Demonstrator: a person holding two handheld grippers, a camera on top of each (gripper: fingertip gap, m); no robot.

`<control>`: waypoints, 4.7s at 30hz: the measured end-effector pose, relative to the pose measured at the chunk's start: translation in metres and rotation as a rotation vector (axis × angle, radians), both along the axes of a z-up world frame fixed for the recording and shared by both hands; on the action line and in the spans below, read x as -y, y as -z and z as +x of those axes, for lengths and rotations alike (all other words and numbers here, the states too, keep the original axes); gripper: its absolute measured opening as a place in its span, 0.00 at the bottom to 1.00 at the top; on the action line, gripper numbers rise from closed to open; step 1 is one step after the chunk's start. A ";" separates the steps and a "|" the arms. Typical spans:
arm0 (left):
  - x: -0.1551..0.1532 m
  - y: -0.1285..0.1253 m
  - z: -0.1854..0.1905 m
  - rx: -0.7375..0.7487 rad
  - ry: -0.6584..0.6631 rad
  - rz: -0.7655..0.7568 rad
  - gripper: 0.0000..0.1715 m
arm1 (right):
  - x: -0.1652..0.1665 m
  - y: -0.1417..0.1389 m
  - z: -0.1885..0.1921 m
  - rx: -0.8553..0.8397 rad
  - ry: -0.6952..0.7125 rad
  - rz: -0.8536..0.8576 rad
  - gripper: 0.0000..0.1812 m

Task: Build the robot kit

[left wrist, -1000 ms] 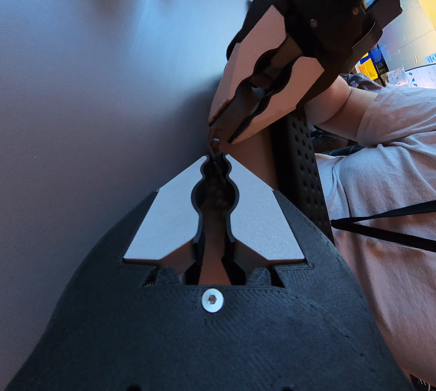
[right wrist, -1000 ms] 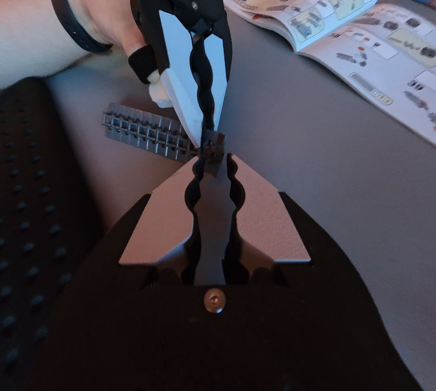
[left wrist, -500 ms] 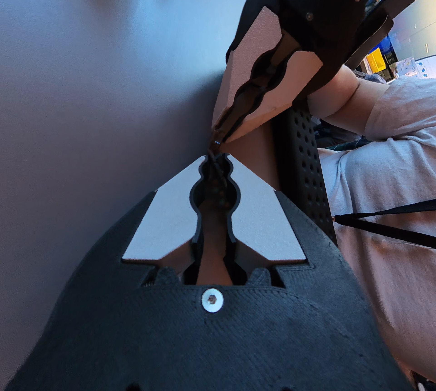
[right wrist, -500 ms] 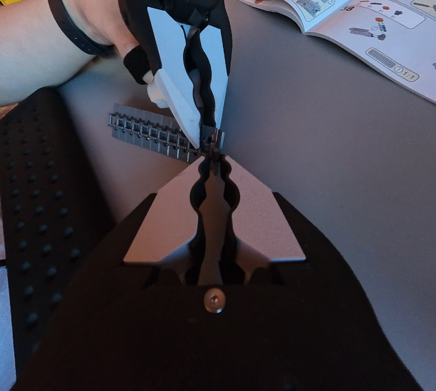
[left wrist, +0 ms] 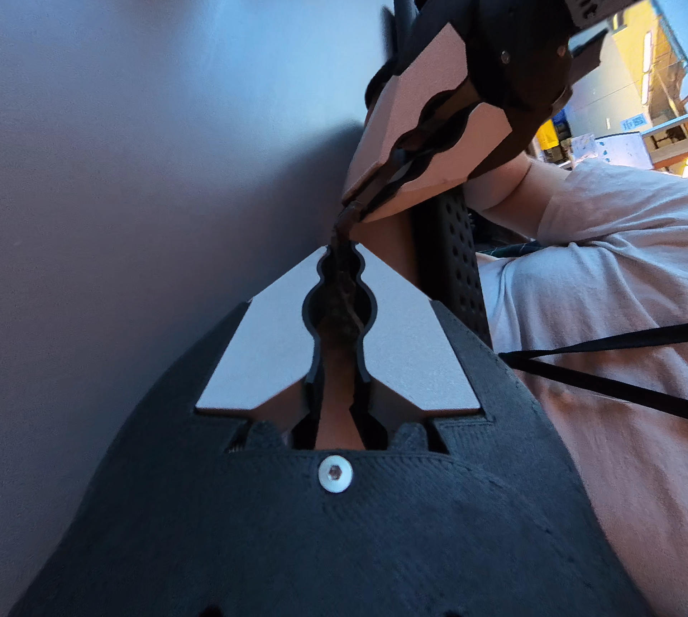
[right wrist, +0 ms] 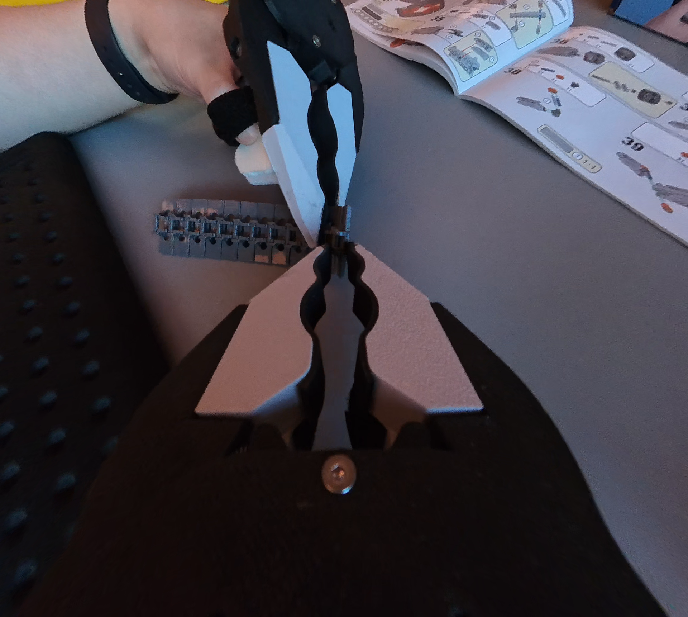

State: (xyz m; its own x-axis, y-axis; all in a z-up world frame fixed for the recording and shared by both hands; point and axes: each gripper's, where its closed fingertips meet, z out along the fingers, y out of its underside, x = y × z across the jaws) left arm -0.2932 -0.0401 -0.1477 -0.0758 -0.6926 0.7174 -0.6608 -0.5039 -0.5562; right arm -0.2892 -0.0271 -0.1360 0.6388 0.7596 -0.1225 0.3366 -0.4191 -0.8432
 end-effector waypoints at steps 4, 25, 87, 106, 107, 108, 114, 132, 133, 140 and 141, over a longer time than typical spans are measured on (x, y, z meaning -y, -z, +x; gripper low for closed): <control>0.003 0.001 0.000 -0.002 0.022 0.057 0.03 | 0.003 0.003 0.001 -0.102 -0.037 -0.110 0.04; 0.002 0.006 0.001 -0.042 -0.004 0.100 0.04 | 0.005 0.013 -0.002 -0.031 -0.020 -0.117 0.03; -0.086 -0.292 -0.152 0.608 -0.794 0.426 0.14 | 0.033 -0.019 -0.216 -0.010 -0.681 0.206 0.12; -0.055 -0.320 -0.183 0.623 -0.806 0.559 0.15 | 0.011 0.025 -0.275 0.299 -0.855 0.270 0.07; -0.054 -0.317 -0.181 0.613 -0.796 0.551 0.15 | 0.011 0.024 -0.272 0.306 -0.847 0.266 0.06; -0.054 -0.315 -0.179 0.607 -0.786 0.541 0.15 | 0.011 0.022 -0.267 0.310 -0.838 0.271 0.06; -0.054 -0.288 -0.161 0.482 -0.689 0.526 0.15 | 0.010 -0.008 -0.212 0.148 -0.706 0.186 0.00; -0.068 -0.273 -0.166 0.371 -0.725 0.578 0.15 | -0.011 0.009 -0.233 0.256 -0.567 0.134 0.06; -0.069 -0.270 -0.166 0.363 -0.718 0.570 0.15 | -0.012 -0.003 -0.228 0.216 -0.561 0.178 0.06; -0.069 -0.246 -0.135 0.369 -0.577 0.453 0.23 | -0.024 -0.129 -0.112 -0.289 -0.343 0.592 0.05; -0.065 -0.234 -0.125 0.331 -0.516 0.479 0.24 | -0.022 -0.138 -0.096 -0.366 -0.332 0.589 0.05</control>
State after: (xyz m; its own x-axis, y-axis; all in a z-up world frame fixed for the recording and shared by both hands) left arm -0.4179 0.0248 0.0866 0.1826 -0.9272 0.3271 -0.1697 -0.3575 -0.9184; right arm -0.3853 -0.0051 0.0020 0.3624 0.9099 0.2017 0.0225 0.2078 -0.9779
